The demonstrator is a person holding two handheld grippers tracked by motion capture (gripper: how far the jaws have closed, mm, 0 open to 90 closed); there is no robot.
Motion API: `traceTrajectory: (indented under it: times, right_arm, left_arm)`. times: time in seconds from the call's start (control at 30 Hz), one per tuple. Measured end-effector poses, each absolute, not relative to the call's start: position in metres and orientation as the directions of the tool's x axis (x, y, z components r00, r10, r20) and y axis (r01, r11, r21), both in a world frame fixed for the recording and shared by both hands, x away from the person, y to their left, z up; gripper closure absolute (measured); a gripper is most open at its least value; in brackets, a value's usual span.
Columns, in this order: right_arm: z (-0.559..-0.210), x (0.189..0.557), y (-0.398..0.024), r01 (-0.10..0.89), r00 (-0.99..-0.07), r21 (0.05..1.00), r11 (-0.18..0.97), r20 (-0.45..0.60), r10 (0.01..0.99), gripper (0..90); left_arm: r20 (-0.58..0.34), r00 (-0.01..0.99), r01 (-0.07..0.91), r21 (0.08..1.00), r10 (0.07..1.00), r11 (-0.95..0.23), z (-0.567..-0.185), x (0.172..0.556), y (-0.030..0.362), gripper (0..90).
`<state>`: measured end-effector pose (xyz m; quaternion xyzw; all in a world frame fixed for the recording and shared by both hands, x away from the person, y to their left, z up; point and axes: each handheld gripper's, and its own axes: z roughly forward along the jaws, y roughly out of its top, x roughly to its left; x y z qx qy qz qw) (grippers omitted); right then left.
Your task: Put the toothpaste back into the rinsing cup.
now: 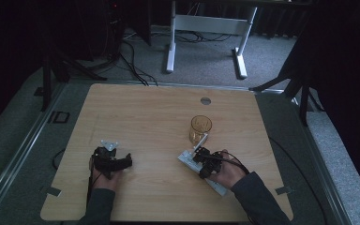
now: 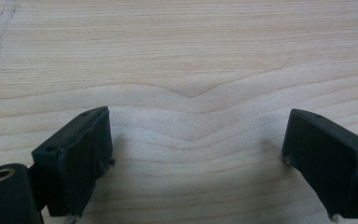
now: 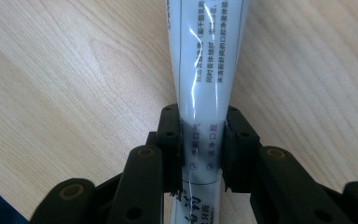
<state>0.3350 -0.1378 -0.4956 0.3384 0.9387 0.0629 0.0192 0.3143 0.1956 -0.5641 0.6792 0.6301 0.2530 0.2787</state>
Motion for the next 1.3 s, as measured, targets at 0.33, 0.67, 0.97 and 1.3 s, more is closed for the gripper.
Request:
traceTrajectory:
  times: [0.33, 0.67, 0.97, 1.3]
  right_arm:
    - [-0.485, 0.335, -0.145, 0.635, -0.764, 0.199, 0.747, 0.017, 0.645, 71.9]
    - [-0.478, 0.333, -0.148, 0.631, -0.757, 0.261, 0.73, 0.001, 0.654, 72.0]
    - [-0.468, 0.335, -0.16, 0.642, -0.732, 0.357, 0.679, 0.021, 0.681, 72.2]
    - [-0.459, 0.336, -0.17, 0.649, -0.712, 0.417, 0.636, 0.039, 0.701, 72.2]
  left_arm:
    - [-0.007, 0.079, 0.715, 0.697, 0.997, -0.052, -0.564, 0.314, 0.196, 8.6]
    - [-0.007, 0.079, 0.715, 0.697, 0.997, -0.051, -0.564, 0.314, 0.196, 8.6]
    - [-0.007, 0.079, 0.715, 0.697, 0.997, -0.052, -0.564, 0.314, 0.196, 8.6]
    - [-0.007, 0.079, 0.715, 0.697, 0.997, -0.052, -0.564, 0.314, 0.196, 8.6]
